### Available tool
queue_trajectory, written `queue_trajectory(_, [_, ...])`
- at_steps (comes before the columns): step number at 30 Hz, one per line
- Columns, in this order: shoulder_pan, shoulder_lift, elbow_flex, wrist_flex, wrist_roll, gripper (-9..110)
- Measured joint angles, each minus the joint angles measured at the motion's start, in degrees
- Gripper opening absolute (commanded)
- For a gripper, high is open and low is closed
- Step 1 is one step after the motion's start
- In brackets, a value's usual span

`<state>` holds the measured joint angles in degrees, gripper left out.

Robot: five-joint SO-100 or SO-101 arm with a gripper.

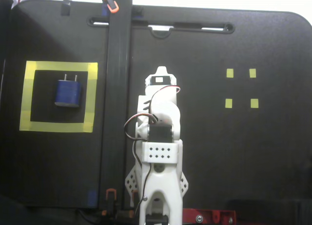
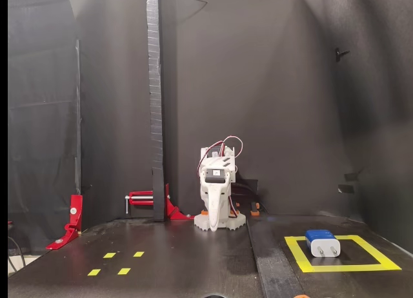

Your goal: Grasp the block and place it in the designated area.

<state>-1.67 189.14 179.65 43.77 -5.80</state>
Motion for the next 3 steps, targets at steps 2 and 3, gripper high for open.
queue_trajectory(2, [0.0, 0.0, 0.0, 0.0, 0.0, 0])
queue_trajectory(3, [0.0, 0.0, 0.0, 0.0, 0.0, 0])
